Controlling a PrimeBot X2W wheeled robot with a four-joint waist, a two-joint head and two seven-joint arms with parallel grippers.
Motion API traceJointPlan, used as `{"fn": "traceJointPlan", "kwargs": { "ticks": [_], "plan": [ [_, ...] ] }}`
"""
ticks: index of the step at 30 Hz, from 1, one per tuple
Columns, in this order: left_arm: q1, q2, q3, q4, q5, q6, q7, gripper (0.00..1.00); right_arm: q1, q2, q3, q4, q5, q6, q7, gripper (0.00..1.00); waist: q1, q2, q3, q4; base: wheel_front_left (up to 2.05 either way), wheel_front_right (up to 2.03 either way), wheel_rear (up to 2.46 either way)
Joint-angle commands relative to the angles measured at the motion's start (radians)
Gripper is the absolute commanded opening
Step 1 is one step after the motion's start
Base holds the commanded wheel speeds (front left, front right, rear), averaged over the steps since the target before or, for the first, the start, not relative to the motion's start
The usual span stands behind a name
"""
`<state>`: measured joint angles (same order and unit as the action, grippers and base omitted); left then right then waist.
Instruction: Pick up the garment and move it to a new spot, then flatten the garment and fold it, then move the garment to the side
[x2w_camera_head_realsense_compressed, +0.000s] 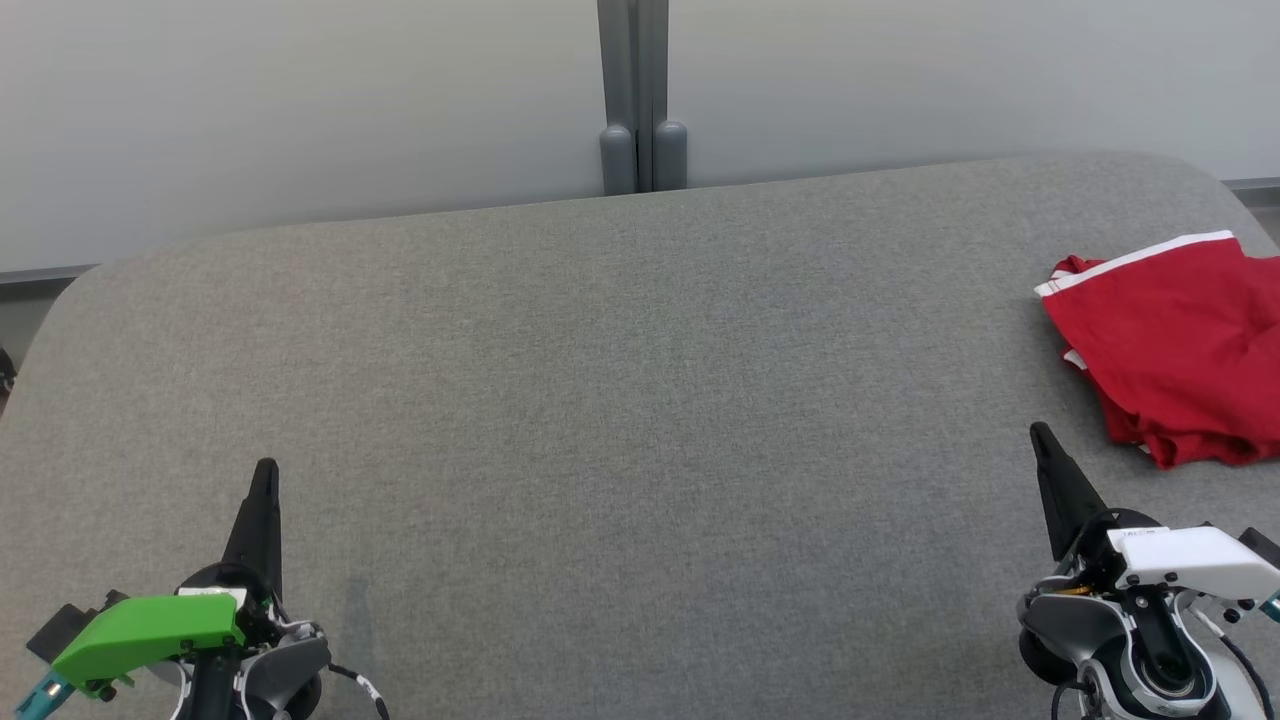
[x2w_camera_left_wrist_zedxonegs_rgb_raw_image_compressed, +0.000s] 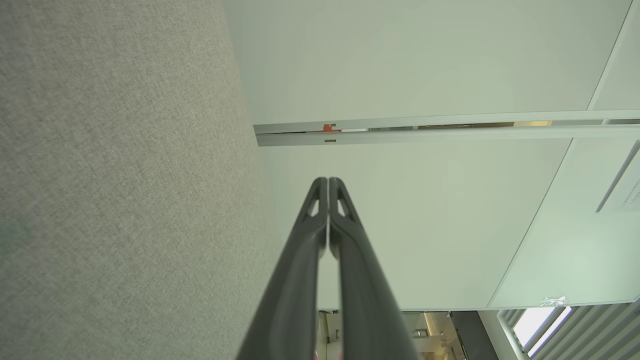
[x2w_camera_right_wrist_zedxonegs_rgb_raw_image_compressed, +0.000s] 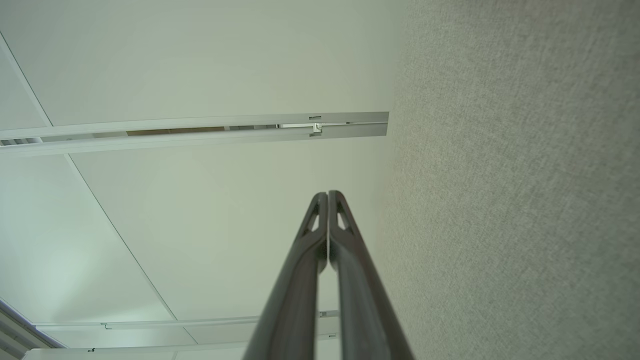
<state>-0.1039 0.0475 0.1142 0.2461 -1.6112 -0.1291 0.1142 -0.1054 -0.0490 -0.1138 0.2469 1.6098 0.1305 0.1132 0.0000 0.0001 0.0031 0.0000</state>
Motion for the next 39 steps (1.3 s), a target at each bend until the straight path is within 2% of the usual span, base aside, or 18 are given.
{"fn": "traceJointPlan", "kwargs": {
  "ticks": [1, 39],
  "plan": [
    [-0.010, 0.005, 0.003, -0.002, -0.003, -0.005, 0.003, 0.00, -0.006, -0.004, -0.002, -0.005, 0.006, 0.000, 0.004, 0.00, 0.0000, -0.0001, 0.000, 0.000, 0.00, 0.00, 0.00],
    [-0.010, 0.005, 0.002, -0.002, -0.003, -0.005, 0.003, 0.00, -0.006, -0.003, -0.003, -0.005, 0.005, 0.000, 0.005, 0.00, 0.0000, -0.0001, 0.000, 0.000, 0.00, 0.00, 0.00]
  ]
}}
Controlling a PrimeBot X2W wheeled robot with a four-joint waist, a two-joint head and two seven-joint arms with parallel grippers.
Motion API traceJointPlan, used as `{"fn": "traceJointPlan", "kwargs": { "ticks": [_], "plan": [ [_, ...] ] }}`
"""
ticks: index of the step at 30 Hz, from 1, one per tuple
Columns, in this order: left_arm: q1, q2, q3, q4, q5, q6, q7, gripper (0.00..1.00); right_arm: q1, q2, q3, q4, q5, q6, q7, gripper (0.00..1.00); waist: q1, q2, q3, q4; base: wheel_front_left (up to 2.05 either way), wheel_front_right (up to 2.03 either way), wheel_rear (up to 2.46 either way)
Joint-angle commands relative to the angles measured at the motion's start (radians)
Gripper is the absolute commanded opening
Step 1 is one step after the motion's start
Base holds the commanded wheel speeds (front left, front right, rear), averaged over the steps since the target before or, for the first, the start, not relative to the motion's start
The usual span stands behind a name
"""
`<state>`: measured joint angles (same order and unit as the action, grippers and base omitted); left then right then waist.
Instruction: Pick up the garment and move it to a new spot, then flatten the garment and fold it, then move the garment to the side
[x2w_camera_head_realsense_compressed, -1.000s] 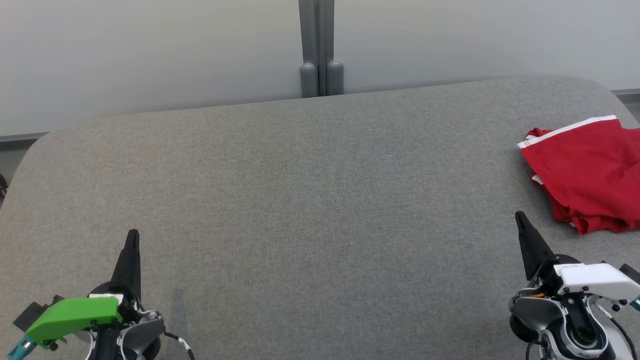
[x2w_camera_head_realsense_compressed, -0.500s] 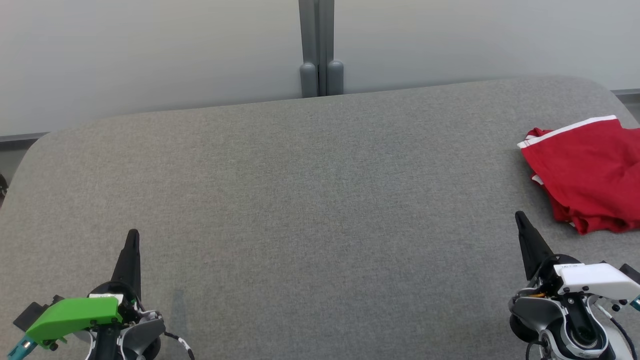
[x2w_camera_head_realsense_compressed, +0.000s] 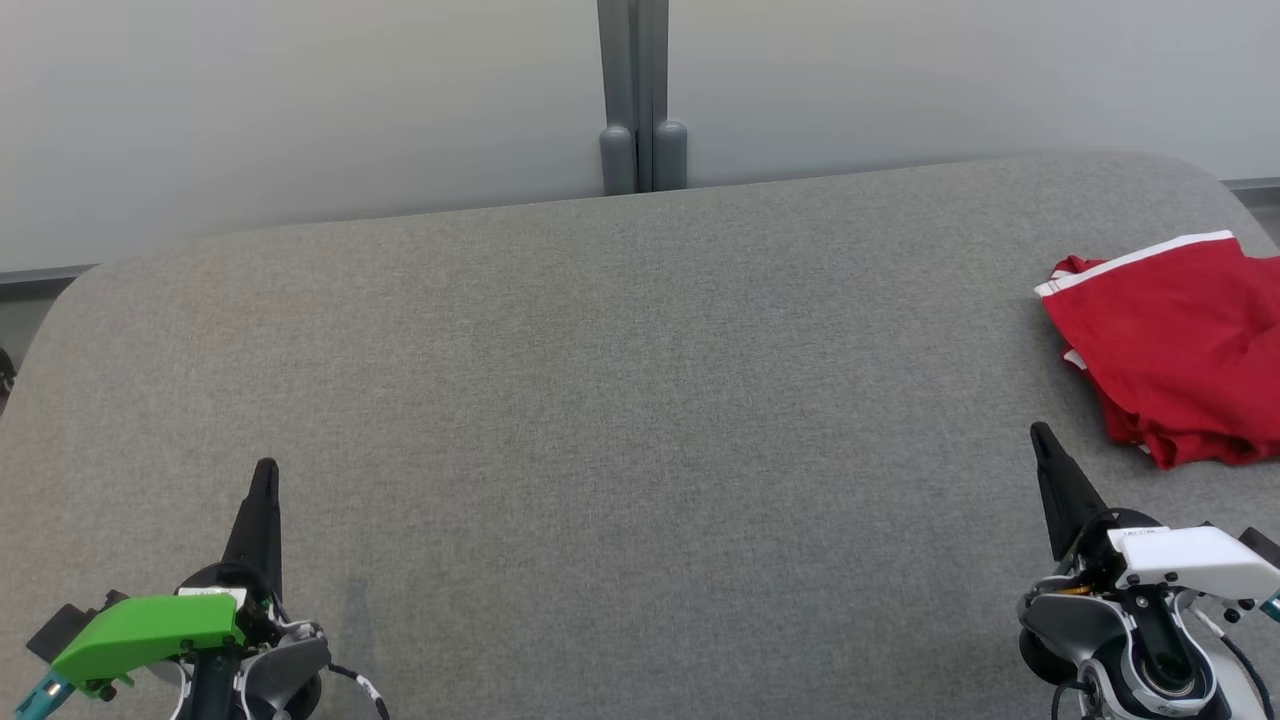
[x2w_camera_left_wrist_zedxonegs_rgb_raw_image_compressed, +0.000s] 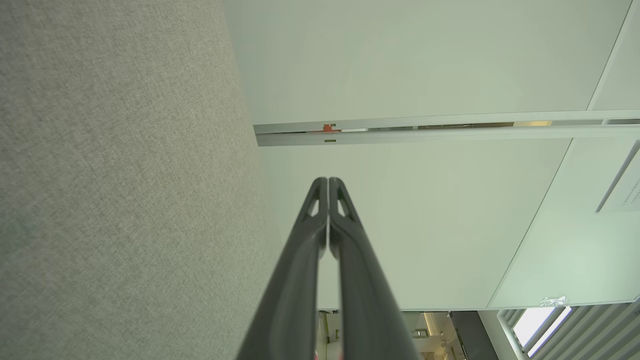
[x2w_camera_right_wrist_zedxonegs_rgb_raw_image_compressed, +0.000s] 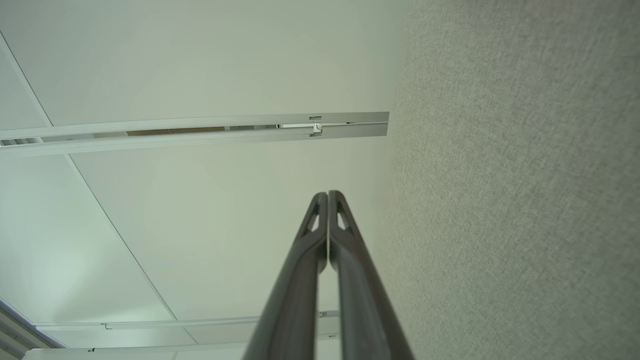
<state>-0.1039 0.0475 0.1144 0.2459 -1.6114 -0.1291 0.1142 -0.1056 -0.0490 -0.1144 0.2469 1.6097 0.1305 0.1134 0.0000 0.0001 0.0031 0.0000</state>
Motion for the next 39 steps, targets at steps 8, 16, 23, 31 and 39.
{"fn": "traceJointPlan", "kwargs": {
  "ticks": [8, 16, 23, 31, 39],
  "plan": [
    [-0.010, 0.005, 0.002, -0.002, -0.003, -0.005, 0.003, 0.00, -0.005, -0.003, -0.003, -0.005, 0.005, 0.000, 0.005, 0.00, 0.0000, -0.0001, 0.000, 0.000, 0.00, 0.00, 0.00],
    [-0.010, 0.005, 0.002, -0.002, -0.003, -0.005, 0.003, 0.00, -0.005, -0.003, -0.003, -0.005, 0.005, 0.000, 0.005, 0.00, 0.0000, -0.0001, 0.000, 0.000, 0.00, 0.00, 0.00],
    [-0.010, 0.005, 0.002, -0.002, -0.003, -0.005, 0.003, 0.00, -0.005, -0.003, -0.003, -0.005, 0.005, 0.000, 0.005, 0.00, 0.0000, -0.0001, 0.000, 0.000, 0.00, 0.00, 0.00],
    [-0.010, 0.005, 0.002, -0.002, -0.003, -0.005, 0.003, 0.00, -0.005, -0.003, -0.003, -0.005, 0.005, 0.000, 0.005, 0.00, 0.0000, -0.0001, 0.000, 0.000, 0.00, 0.00, 0.00],
    [-0.010, 0.005, 0.002, -0.002, -0.003, -0.005, 0.003, 0.00, -0.005, -0.003, -0.003, -0.005, 0.005, 0.000, 0.005, 0.00, 0.0000, -0.0001, 0.000, 0.000, 0.00, 0.00, 0.00]
  ]
}}
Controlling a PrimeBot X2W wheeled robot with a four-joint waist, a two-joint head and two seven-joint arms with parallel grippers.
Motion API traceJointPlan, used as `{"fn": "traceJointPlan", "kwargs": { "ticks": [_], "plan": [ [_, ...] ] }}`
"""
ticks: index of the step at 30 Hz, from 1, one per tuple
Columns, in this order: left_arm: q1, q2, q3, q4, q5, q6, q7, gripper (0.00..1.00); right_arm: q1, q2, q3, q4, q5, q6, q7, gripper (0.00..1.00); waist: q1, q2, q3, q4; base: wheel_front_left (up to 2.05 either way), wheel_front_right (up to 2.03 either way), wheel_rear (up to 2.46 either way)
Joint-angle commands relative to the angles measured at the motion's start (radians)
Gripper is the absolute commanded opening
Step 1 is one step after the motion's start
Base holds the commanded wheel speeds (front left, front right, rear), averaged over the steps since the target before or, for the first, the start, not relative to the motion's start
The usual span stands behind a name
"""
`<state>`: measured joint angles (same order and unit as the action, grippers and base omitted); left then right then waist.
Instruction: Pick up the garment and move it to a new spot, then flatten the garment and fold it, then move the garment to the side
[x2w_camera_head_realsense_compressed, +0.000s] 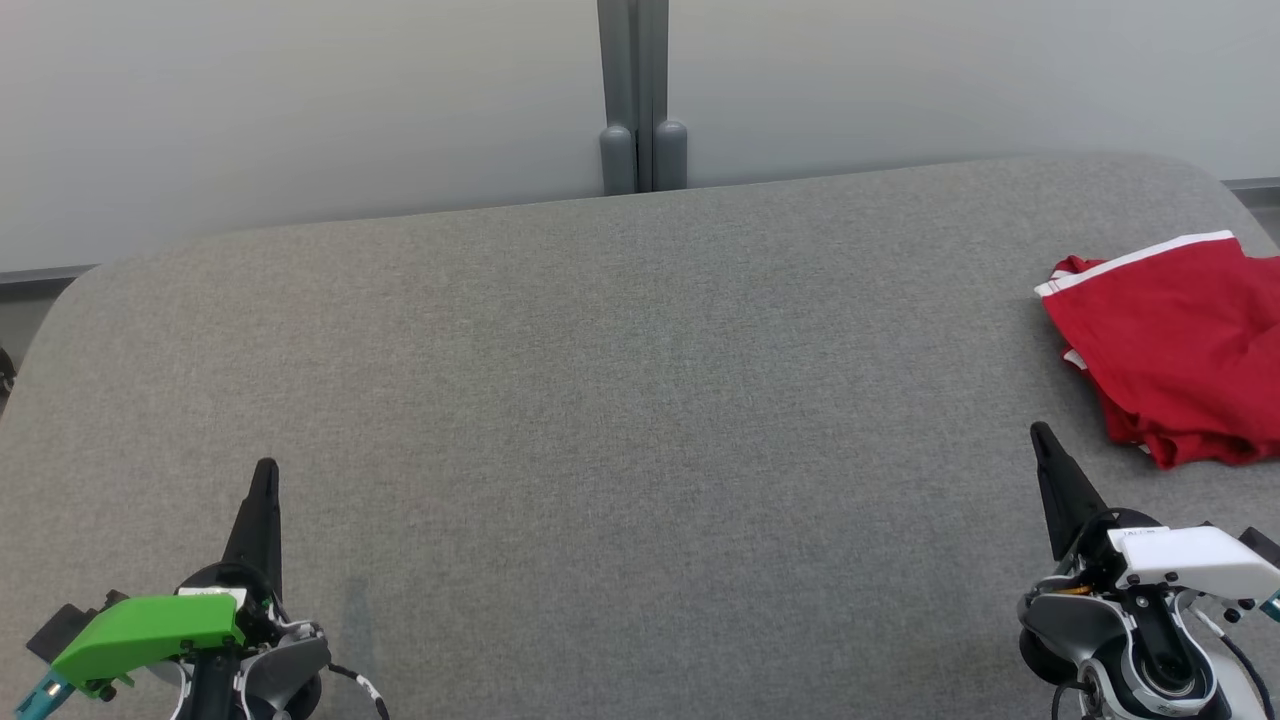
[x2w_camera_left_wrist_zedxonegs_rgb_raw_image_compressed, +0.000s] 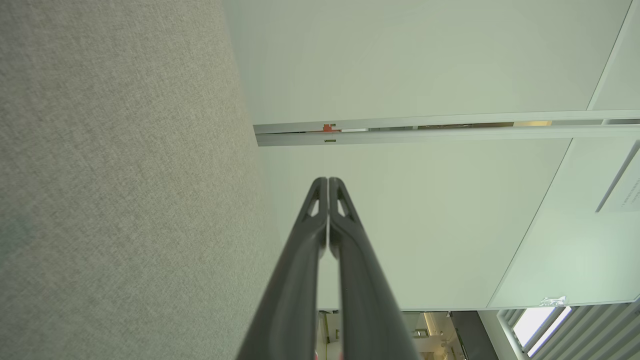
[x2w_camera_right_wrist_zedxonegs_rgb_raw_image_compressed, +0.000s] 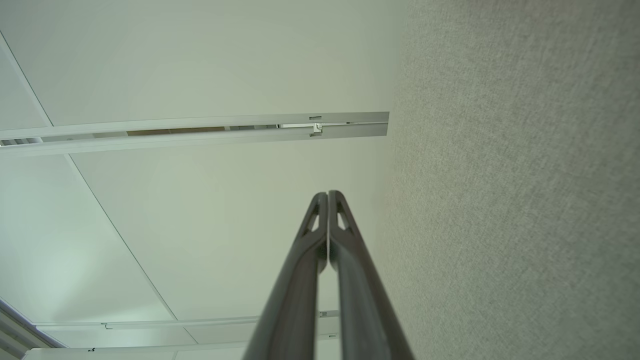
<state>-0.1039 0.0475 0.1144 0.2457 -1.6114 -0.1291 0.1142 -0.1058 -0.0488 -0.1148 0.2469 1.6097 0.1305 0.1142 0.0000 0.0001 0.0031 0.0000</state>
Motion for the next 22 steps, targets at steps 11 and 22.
{"fn": "traceJointPlan", "kwargs": {
  "ticks": [11, 22],
  "plan": [
    [-0.010, 0.005, 0.002, -0.002, -0.003, -0.005, 0.003, 0.00, -0.005, -0.003, -0.002, -0.005, 0.005, 0.000, 0.004, 0.00, 0.0000, -0.0001, 0.000, 0.000, 0.00, 0.00, 0.00],
    [-0.010, 0.005, 0.002, -0.002, -0.003, -0.005, 0.003, 0.00, -0.005, -0.003, -0.002, -0.005, 0.005, 0.000, 0.004, 0.00, 0.0000, -0.0001, 0.000, 0.000, 0.00, 0.00, 0.00]
  ]
}}
